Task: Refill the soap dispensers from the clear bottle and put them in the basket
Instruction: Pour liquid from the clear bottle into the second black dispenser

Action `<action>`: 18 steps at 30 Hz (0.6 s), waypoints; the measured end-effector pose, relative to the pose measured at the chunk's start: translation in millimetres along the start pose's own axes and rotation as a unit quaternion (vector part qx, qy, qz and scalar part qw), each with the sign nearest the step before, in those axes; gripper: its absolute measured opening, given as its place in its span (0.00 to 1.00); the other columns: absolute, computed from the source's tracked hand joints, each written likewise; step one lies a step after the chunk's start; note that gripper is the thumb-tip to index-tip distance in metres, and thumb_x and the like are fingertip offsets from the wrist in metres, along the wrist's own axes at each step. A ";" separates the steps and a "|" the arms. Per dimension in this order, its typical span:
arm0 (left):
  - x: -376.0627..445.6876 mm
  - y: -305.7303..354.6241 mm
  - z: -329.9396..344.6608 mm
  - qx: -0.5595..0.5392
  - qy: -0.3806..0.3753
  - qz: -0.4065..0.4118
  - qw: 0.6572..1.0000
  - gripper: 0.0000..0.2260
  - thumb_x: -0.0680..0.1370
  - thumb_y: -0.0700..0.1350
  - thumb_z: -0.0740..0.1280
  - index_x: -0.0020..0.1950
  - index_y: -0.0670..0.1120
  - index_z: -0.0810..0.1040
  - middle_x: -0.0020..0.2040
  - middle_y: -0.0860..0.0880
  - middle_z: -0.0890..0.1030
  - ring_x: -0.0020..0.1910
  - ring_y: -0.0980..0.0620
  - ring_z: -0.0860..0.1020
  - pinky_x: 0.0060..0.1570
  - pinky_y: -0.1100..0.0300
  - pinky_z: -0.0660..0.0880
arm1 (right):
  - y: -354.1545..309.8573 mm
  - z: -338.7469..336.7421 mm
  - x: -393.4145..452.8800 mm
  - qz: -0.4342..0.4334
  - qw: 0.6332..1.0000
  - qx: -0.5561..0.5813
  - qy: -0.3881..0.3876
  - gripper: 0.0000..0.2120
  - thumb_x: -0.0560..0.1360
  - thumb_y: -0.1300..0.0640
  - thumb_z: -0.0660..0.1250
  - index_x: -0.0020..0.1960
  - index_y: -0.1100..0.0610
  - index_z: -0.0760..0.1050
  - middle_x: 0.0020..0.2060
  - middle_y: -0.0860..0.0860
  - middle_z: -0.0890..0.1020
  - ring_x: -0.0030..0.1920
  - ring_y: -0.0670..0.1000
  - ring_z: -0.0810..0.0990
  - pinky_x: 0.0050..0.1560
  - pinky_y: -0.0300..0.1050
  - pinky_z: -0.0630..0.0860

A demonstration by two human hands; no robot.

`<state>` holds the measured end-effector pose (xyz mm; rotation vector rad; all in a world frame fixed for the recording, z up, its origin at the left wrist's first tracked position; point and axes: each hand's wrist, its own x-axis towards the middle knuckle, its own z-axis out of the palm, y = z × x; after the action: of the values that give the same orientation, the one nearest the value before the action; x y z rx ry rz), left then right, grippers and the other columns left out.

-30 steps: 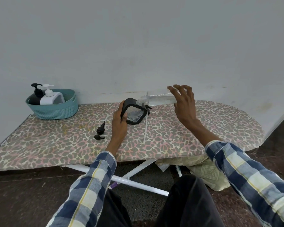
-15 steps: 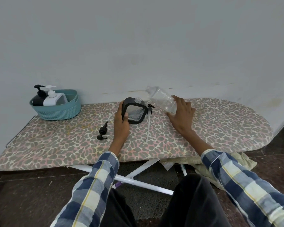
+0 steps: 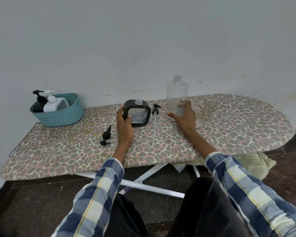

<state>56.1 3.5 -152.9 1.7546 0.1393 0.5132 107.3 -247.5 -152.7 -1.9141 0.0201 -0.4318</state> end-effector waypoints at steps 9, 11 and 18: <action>-2.5 4.5 0.2 0.019 0.015 0.003 1.000 0.18 0.88 0.48 0.62 0.78 0.49 0.65 0.68 0.46 0.77 0.63 0.48 0.77 0.48 0.74 0.71 | -2.1 3.3 -17.5 -0.007 0.998 -0.019 0.051 0.45 0.72 0.37 0.79 0.77 0.55 0.62 0.73 0.54 0.70 0.74 0.55 0.68 0.81 0.50 0.60; -3.8 6.8 0.5 0.024 0.018 0.000 1.000 0.19 0.88 0.48 0.62 0.79 0.48 0.64 0.67 0.49 0.76 0.61 0.51 0.76 0.46 0.77 0.70 | -9.8 3.0 -31.4 -0.065 0.988 -0.055 0.132 0.37 0.77 0.36 0.73 0.75 0.57 0.64 0.70 0.55 0.69 0.73 0.57 0.68 0.79 0.35 0.44; -9.1 14.1 -0.6 0.002 0.025 -0.017 1.000 0.16 0.89 0.48 0.60 0.77 0.50 0.65 0.64 0.47 0.78 0.57 0.56 0.78 0.48 0.65 0.72 | -42.4 34.2 -59.5 -0.222 0.972 -0.071 0.035 0.21 0.84 0.43 0.67 0.68 0.54 0.67 0.61 0.49 0.70 0.60 0.51 0.73 0.62 0.54 0.78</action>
<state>45.1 -2.9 -141.8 1.7410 0.2062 0.5321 54.2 -187.7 -142.2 -2.0421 -0.3458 -0.8179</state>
